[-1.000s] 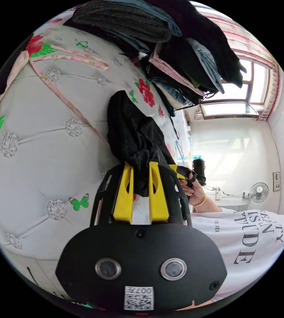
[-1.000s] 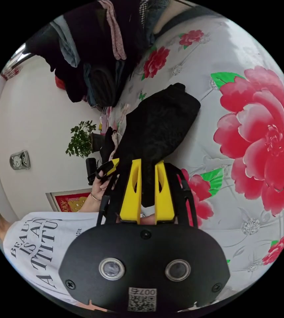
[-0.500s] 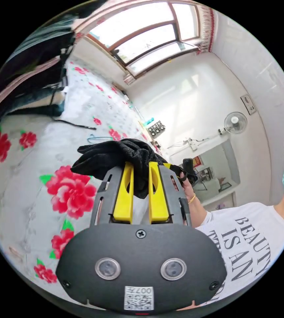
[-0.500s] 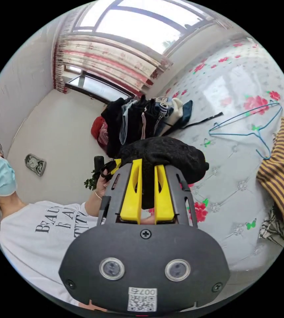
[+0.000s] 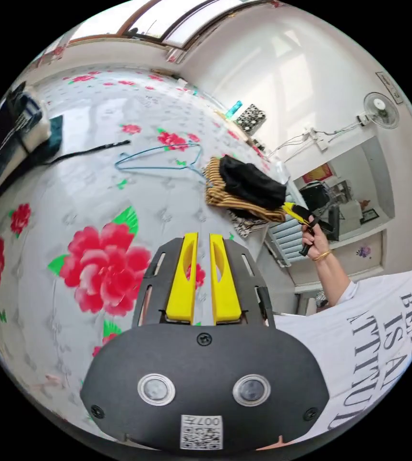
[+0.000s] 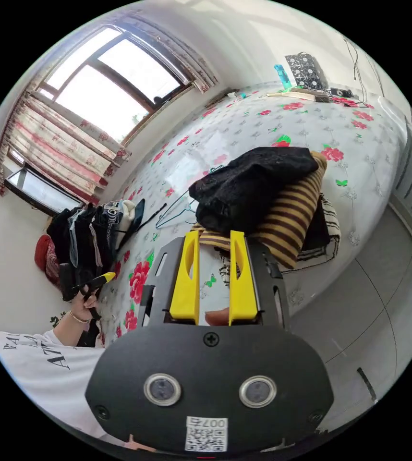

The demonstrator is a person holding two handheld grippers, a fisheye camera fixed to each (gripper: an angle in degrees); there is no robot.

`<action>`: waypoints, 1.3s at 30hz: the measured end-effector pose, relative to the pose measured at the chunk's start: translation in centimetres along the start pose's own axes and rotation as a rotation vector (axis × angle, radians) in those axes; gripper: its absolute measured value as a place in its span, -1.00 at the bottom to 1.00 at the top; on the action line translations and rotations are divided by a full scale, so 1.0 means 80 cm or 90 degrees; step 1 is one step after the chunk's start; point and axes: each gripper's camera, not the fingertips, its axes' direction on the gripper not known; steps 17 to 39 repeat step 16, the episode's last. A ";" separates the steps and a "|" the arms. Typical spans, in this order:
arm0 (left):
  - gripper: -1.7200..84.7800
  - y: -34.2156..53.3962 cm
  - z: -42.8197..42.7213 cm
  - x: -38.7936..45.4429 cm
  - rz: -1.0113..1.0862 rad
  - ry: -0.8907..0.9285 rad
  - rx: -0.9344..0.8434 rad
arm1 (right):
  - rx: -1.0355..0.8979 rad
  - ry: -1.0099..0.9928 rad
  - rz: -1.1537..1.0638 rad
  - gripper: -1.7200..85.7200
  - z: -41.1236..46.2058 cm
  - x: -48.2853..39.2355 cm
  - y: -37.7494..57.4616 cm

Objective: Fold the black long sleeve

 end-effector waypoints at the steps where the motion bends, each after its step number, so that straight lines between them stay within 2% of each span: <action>1: -0.86 0.018 -0.009 -0.014 -0.027 -0.018 0.005 | -0.021 -0.018 -0.019 -0.83 0.029 -0.017 0.020; 6: -0.82 0.210 -0.125 -0.118 -0.315 -0.149 0.132 | -0.257 -0.043 -0.213 -0.84 0.182 -0.150 0.098; 8: -0.81 0.283 -0.164 -0.140 -0.414 -0.180 0.192 | -0.368 -0.027 -0.364 -0.84 0.247 -0.235 0.157; 11: -0.77 0.392 -0.226 -0.168 -0.550 -0.245 0.264 | -0.454 0.019 -0.540 -0.83 0.305 -0.324 0.239; 15: -0.73 0.508 -0.316 -0.193 -0.683 -0.356 0.367 | -0.546 0.084 -0.689 -0.82 0.360 -0.385 0.329; 16: -0.72 0.520 -0.328 -0.196 -0.697 -0.370 0.381 | -0.567 0.129 -0.717 -0.82 0.375 -0.394 0.355; 39: -0.72 0.520 -0.328 -0.196 -0.697 -0.370 0.381 | -0.567 0.129 -0.717 -0.82 0.375 -0.394 0.355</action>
